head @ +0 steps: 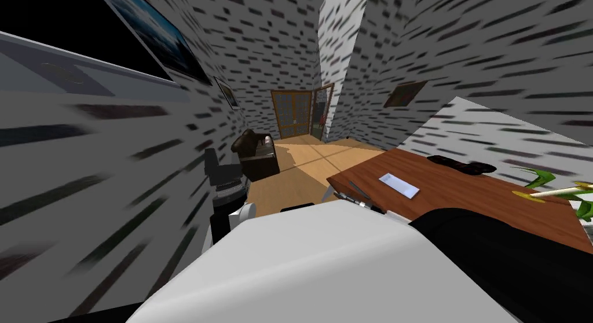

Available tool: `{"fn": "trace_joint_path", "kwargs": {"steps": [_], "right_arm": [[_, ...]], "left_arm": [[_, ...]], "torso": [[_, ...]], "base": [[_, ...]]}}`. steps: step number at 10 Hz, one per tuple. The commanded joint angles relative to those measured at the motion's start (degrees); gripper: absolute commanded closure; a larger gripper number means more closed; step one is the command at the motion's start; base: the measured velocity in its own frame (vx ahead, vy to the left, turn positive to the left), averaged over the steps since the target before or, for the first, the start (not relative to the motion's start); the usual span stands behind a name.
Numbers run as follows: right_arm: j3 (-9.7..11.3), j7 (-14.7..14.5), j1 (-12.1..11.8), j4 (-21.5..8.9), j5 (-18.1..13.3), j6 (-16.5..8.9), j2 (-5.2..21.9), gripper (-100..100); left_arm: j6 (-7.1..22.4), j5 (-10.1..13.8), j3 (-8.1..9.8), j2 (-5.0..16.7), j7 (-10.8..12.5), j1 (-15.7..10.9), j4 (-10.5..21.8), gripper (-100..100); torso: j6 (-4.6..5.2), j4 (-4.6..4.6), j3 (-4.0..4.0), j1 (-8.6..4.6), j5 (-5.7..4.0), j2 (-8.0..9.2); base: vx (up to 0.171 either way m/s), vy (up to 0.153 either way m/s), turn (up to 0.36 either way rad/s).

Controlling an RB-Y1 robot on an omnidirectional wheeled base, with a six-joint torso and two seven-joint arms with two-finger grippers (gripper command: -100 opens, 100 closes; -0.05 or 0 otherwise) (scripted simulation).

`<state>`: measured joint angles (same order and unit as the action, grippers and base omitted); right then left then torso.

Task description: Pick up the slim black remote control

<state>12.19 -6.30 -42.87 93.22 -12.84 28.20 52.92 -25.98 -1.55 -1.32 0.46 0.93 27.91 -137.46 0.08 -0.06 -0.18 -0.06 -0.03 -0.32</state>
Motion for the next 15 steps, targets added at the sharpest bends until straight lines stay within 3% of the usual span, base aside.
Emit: {"fn": "trace_joint_path", "kwargs": {"steps": [1,3,5,7,10,11,13,15], "right_arm": [[0.10,0.24,-2.14,-0.74,-0.05,-1.36,1.89,-100],[3.08,0.67,-4.31,-6.43,-0.96,-3.00,5.26,-100],[3.08,0.67,-4.31,-6.43,-0.96,-3.00,5.44,-100],[6.19,1.25,-6.25,-10.72,-1.77,-4.79,8.36,-100],[7.86,1.59,-7.11,-14.58,-2.13,-5.71,9.56,-100],[9.49,1.95,-7.90,-16.56,-2.47,-6.65,10.57,-100],[9.49,1.95,-7.90,-17.12,-2.47,-6.65,10.57,-100],[12.68,2.72,-9.19,-21.61,-3.06,-8.48,12.01,-100]], "left_arm": [[0.00,0.00,0.00,0.00,0.00,0.00,0.00,0],[0.00,0.00,0.00,0.00,0.00,0.00,0.00,0],[0.00,0.00,0.01,0.00,0.00,0.01,0.00,0],[0.00,0.00,0.01,0.00,0.00,0.01,0.00,0],[0.00,0.00,0.01,0.01,0.00,0.01,0.00,0],[0.00,0.00,0.02,0.01,0.00,0.02,-0.01,0],[0.00,0.00,0.02,0.01,0.00,0.02,0.00,0],[0.00,0.00,0.01,0.01,0.00,0.01,0.00,0]], "torso": [[0.00,0.00,0.00,0.00,0.00,0.00],[0.02,0.00,-0.01,-0.05,0.01,-0.01],[0.06,-0.01,-0.03,-0.07,0.00,-0.04],[0.04,0.00,0.00,-0.06,0.01,0.01],[0.01,-0.03,-0.09,-0.15,-0.02,-0.15],[0.10,-0.02,-0.06,-0.14,-0.03,-0.09],[0.08,-0.01,-0.04,-0.15,-0.02,-0.06],[0.07,0.02,0.04,-0.17,-0.02,0.07]], "base": [[0.034,0.017,0.293],[0.050,0.011,0.375],[0.035,-0.003,0.141],[0.056,-0.004,0.299],[0.064,-0.025,0.256],[0.067,-0.025,0.168],[0.028,-0.028,0.075],[0.041,-0.054,0.289]]}}
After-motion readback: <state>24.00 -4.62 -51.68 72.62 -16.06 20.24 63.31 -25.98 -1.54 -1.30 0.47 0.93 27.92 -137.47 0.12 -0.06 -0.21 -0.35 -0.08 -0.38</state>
